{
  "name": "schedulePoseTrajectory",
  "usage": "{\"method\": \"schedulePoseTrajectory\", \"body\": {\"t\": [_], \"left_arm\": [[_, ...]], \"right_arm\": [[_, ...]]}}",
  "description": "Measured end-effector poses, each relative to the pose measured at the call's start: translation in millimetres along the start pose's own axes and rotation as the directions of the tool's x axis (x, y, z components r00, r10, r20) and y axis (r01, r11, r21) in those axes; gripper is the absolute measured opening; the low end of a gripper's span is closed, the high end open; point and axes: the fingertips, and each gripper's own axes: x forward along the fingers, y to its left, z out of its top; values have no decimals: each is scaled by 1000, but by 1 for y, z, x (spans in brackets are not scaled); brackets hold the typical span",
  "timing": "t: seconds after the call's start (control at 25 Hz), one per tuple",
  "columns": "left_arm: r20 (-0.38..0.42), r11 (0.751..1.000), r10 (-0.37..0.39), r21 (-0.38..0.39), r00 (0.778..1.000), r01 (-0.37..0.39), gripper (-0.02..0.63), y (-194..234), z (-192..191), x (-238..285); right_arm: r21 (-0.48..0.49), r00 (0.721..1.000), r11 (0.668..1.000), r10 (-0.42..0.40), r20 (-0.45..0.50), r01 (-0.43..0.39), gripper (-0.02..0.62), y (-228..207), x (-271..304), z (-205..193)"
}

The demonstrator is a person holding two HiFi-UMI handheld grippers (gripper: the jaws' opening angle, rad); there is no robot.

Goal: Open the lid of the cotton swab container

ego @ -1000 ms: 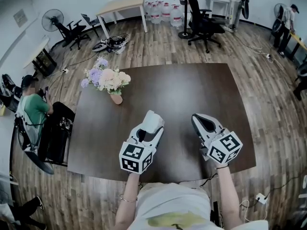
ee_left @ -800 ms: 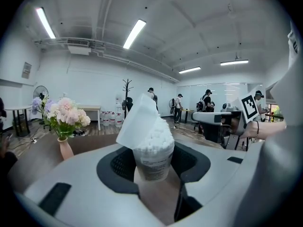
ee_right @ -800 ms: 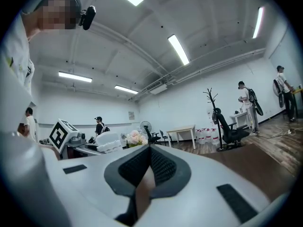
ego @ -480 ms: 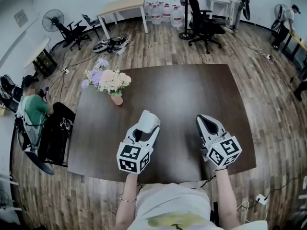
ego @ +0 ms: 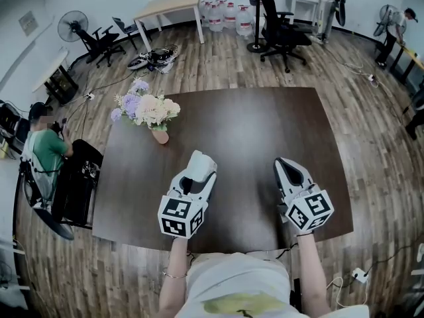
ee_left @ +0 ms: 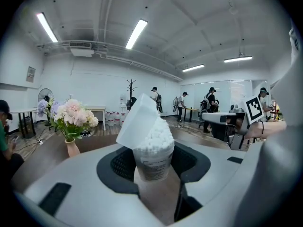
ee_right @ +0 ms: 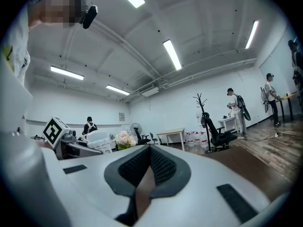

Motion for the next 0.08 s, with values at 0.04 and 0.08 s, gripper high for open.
{"method": "schedulePoseTrajectory", "body": {"t": [0.04, 0.08], "left_arm": [[-1, 1000, 1, 0, 1000, -1, 210, 0, -1, 0], [-3, 1000, 1, -1, 1000, -1, 210, 0, -2, 0]], "right_arm": [[0, 1000, 1000, -2, 0, 2, 20, -1, 0, -1], [1, 1000, 1000, -4, 0, 4, 20, -1, -1, -1]]}}
